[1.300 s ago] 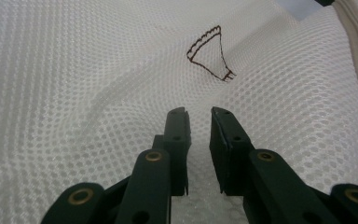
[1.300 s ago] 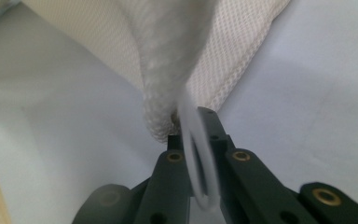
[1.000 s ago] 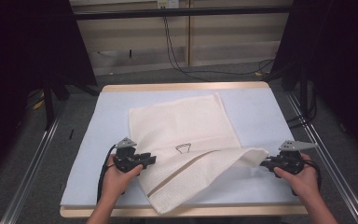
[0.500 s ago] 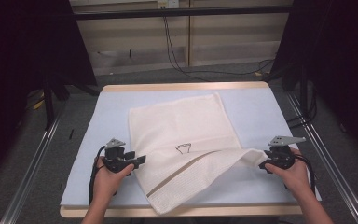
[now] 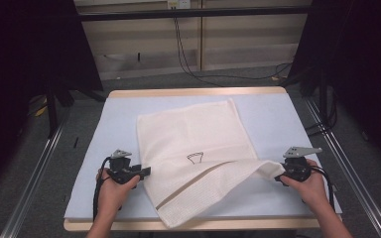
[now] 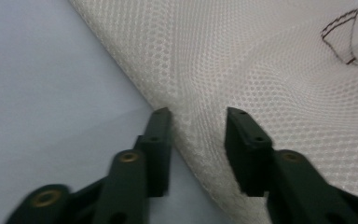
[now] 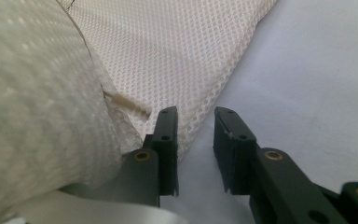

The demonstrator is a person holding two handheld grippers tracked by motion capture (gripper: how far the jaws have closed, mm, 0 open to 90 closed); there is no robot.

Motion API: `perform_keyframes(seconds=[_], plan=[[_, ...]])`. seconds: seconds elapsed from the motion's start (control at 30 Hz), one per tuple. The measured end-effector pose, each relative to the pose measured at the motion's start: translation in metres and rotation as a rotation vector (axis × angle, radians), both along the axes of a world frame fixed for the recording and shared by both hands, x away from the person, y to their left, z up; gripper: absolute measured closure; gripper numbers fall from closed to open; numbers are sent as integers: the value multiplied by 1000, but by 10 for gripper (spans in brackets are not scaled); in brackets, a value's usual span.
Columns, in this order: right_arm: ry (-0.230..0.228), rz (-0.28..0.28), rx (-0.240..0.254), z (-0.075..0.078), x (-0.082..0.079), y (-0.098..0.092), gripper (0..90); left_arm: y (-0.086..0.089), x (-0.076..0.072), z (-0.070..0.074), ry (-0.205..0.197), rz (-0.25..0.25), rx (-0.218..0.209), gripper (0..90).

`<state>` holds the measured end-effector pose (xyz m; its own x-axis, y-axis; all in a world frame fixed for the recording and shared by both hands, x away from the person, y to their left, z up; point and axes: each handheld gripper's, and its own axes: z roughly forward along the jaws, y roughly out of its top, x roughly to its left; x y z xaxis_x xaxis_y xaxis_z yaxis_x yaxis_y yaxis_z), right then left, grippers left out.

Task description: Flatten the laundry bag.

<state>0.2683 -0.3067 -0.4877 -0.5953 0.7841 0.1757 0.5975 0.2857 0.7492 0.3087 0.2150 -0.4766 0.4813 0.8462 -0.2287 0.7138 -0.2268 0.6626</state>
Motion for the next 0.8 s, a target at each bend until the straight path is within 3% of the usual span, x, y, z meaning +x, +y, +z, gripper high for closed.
perform_keyframes(seconds=[0.13,0.33,0.4,0.47,0.5,0.53,0.63,0.7,0.8], plan=[[26,2,20,0,1,1,866,-1,6,-1,11,-17,-22,843],[36,18,24,2,4,2,900,1,32,-1,-74,32,-35,864],[35,15,21,2,4,2,900,5,40,-3,-77,49,-48,857],[31,17,19,2,5,2,900,8,44,-7,-43,65,-88,814],[34,11,18,2,4,2,900,9,45,-7,-24,80,-108,740],[32,14,21,2,4,1,900,10,44,-6,-31,88,-124,663],[22,-3,41,5,3,-1,900,10,39,3,-28,77,-129,542],[21,3,57,7,2,-1,900,9,33,6,-5,60,-147,474],[19,37,49,6,0,2,900,12,23,5,16,71,-147,456]])
